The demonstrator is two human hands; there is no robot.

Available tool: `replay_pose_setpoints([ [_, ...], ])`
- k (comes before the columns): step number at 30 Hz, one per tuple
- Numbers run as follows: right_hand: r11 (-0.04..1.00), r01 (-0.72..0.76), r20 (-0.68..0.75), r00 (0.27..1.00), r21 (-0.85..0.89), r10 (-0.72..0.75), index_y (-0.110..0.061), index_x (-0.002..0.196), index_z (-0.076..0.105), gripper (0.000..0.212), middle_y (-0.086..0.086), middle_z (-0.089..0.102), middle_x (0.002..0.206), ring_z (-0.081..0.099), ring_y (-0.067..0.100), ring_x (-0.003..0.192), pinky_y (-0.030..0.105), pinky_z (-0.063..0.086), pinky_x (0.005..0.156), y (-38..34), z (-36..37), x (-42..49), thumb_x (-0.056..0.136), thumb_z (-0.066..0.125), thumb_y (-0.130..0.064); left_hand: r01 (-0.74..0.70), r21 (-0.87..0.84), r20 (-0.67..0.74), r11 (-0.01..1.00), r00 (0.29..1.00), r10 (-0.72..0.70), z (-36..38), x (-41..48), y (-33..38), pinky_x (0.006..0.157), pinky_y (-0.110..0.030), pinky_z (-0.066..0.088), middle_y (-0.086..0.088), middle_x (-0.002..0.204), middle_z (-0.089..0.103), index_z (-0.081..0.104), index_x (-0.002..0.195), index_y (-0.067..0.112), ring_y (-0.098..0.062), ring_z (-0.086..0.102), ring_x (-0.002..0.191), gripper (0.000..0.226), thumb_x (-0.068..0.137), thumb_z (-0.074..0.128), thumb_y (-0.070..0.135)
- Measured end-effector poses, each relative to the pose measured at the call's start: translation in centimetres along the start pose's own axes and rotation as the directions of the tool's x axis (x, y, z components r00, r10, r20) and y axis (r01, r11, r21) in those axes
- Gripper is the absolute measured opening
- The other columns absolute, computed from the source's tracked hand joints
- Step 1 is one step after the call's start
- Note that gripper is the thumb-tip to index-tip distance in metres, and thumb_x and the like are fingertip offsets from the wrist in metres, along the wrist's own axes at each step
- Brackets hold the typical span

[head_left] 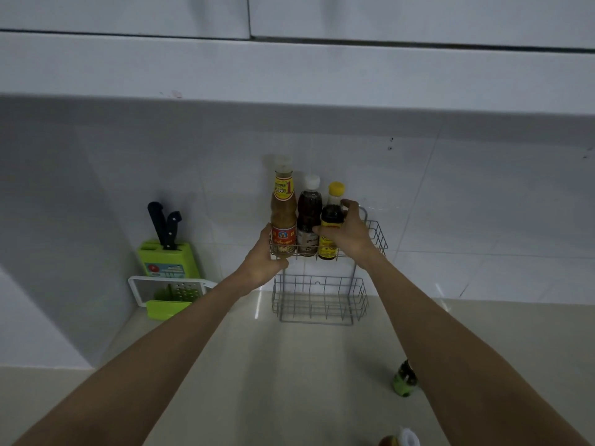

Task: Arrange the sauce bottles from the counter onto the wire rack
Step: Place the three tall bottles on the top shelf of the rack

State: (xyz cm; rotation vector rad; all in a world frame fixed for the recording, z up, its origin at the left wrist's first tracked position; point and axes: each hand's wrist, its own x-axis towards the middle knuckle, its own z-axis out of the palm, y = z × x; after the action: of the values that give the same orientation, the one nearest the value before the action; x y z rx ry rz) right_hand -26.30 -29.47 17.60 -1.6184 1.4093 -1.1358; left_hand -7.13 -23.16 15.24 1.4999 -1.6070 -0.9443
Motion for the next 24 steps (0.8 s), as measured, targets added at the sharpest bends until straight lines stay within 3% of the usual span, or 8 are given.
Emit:
replay_pose_setpoints([
  [2, 0.994, 0.099, -0.049, 0.994, 0.035, -0.097, -0.013, 0.141, 0.029, 0.089, 0.008, 0.053, 0.134, 0.054, 0.022, 0.121, 0.023, 0.045, 0.092, -0.5, 0.0, -0.1, 0.071, 0.084, -0.020, 0.001, -0.008, -0.007, 1.000, 1.000, -0.001, 0.0, 0.0, -0.1, 0.093, -0.024, 0.030, -0.005, 0.149, 0.036, 0.009, 0.150, 0.026, -0.004, 0.033, 0.114, 0.086, 0.086, 0.062, 0.003],
  [4, 0.972, 0.233, -0.129, 0.963, -0.034, -0.235, -0.016, 0.139, 0.035, 0.081, 0.005, 0.052, 0.134, 0.051, 0.021, 0.122, 0.020, 0.043, 0.091, -1.4, -0.2, 0.0, 0.073, 0.082, -0.027, -0.005, -0.012, -0.007, 1.000, 1.000, 0.005, 0.1, 0.1, -0.1, 0.093, -0.024, 0.031, -0.004, 0.147, 0.038, 0.009, 0.150, 0.025, -0.005, 0.034, 0.113, 0.085, 0.086, 0.062, 0.003],
  [7, 0.908, 0.363, -0.160, 0.903, -0.208, -0.398, -0.021, 0.139, 0.041, 0.069, 0.002, 0.051, 0.139, 0.046, 0.022, 0.124, 0.034, 0.040, 0.098, -3.4, -0.8, 0.6, 0.081, 0.073, -0.039, -0.004, -0.026, 0.007, 1.000, 1.000, 0.004, 0.3, 0.1, 0.0, 0.093, -0.024, 0.031, -0.003, 0.144, 0.040, 0.009, 0.150, 0.024, -0.006, 0.036, 0.112, 0.084, 0.087, 0.061, 0.004],
  [9, 0.844, 0.418, -0.067, 0.884, -0.335, -0.464, -0.022, 0.137, 0.046, 0.057, 0.002, 0.054, 0.138, 0.046, 0.022, 0.125, 0.038, 0.034, 0.105, -4.8, -1.1, 1.5, 0.087, 0.066, -0.040, -0.002, -0.033, 0.008, 0.999, 1.000, 0.002, 0.4, 0.1, 0.0, 0.093, -0.024, 0.031, -0.001, 0.140, 0.041, 0.010, 0.149, 0.024, -0.006, 0.037, 0.113, 0.083, 0.087, 0.061, 0.004],
  [11, 0.760, 0.427, 0.071, 0.888, -0.491, -0.453, -0.022, 0.134, 0.051, 0.046, 0.001, 0.059, 0.133, 0.048, 0.024, 0.125, 0.044, 0.027, 0.110, -5.9, -1.2, 2.4, 0.091, 0.059, -0.039, -0.002, -0.038, 0.010, 0.999, 1.000, 0.003, 0.4, 0.1, 0.0, 0.093, -0.025, 0.032, 0.002, 0.135, 0.041, 0.010, 0.149, 0.024, -0.007, 0.037, 0.112, 0.083, 0.087, 0.061, 0.003],
  [13, 0.744, 0.422, 0.135, 0.899, -0.518, -0.416, -0.021, 0.129, 0.055, 0.038, 0.002, 0.063, 0.128, 0.052, 0.026, 0.121, 0.046, 0.027, 0.110, -6.4, -1.1, 2.9, 0.094, 0.056, -0.034, -0.004, -0.047, 0.015, 0.999, 1.000, 0.005, 0.4, 0.1, 0.0, 0.093, -0.024, 0.032, 0.007, 0.128, 0.039, 0.009, 0.150, 0.024, -0.007, 0.038, 0.112, 0.085, 0.087, 0.061, 0.002],
  [18, 0.860, 0.355, 0.083, 0.933, -0.366, -0.350, -0.015, 0.118, 0.059, 0.031, 0.007, 0.066, 0.116, 0.057, 0.026, 0.108, 0.044, 0.045, 0.096, -6.6, -0.8, 3.0, 0.089, 0.063, -0.027, -0.016, -0.057, 0.029, 0.998, 0.999, 0.017, 0.4, 0.1, 0.1, 0.090, -0.023, 0.033, 0.009, 0.125, 0.039, 0.009, 0.149, 0.024, -0.007, 0.039, 0.112, 0.085, 0.086, 0.060, 0.000],
  [24, 0.893, 0.329, 0.073, 0.944, -0.307, -0.323, -0.013, 0.116, 0.057, 0.034, 0.006, 0.065, 0.116, 0.061, 0.020, 0.103, 0.032, 0.048, 0.086, -6.5, -0.4, 2.6, 0.087, 0.067, -0.028, -0.014, -0.055, 0.025, 0.998, 1.000, 0.015, 0.4, 0.2, -0.2, 0.091, -0.024, 0.033, 0.008, 0.124, 0.041, 0.010, 0.149, 0.025, -0.008, 0.041, 0.110, 0.084, 0.086, 0.061, 0.000],
])
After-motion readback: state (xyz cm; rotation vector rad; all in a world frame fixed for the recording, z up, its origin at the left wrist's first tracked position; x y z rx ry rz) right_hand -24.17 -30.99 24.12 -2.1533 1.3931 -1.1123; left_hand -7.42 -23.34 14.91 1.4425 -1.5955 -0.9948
